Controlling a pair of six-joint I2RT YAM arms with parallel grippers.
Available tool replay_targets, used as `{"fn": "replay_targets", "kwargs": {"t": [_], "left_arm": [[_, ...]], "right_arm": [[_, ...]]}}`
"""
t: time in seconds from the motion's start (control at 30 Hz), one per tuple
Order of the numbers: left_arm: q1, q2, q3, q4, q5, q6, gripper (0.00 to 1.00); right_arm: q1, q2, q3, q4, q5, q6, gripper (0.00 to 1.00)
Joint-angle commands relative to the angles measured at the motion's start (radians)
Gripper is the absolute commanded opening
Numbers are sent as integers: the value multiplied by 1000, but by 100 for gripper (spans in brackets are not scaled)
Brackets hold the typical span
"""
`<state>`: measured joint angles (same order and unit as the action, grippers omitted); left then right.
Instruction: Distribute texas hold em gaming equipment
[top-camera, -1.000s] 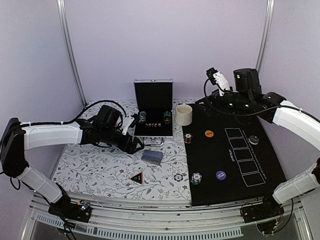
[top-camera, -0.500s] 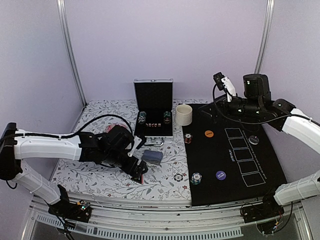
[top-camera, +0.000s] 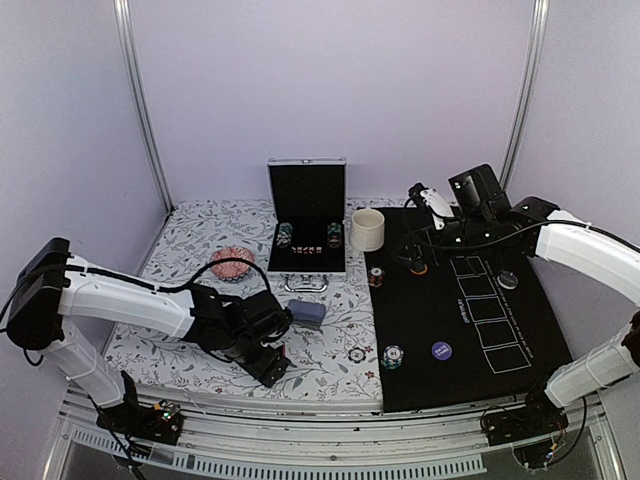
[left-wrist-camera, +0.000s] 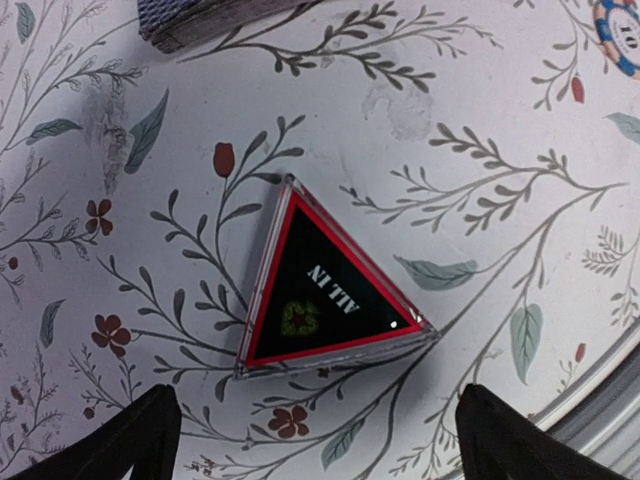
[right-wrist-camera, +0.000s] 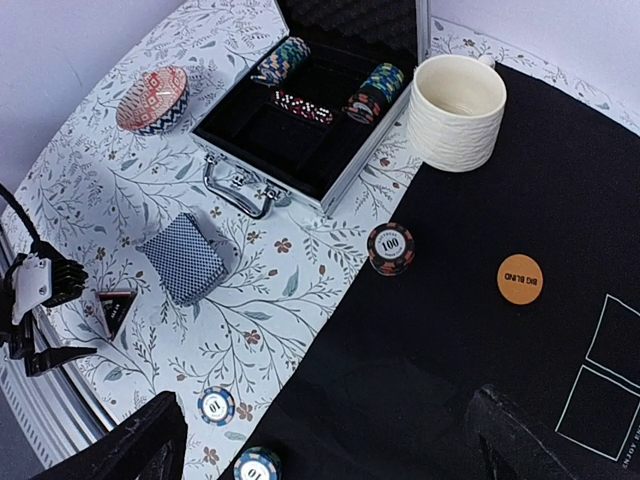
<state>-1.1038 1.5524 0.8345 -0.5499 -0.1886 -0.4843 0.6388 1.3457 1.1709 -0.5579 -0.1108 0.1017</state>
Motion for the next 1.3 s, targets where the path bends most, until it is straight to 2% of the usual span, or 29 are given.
{"fn": "replay_targets", "kwargs": {"t": [0.0,0.43,1.27], "left_arm": [[-18,22,28,-6,-9,-2,98],[-12,12,26,7,63,64,98],[127,26,30,99,170,192,95]], "right_arm": [[6,-4,-12,-69,47,18,99],[6,11,-27,-130,61,21,99],[6,30,-41,-124,39,40,99]]}}
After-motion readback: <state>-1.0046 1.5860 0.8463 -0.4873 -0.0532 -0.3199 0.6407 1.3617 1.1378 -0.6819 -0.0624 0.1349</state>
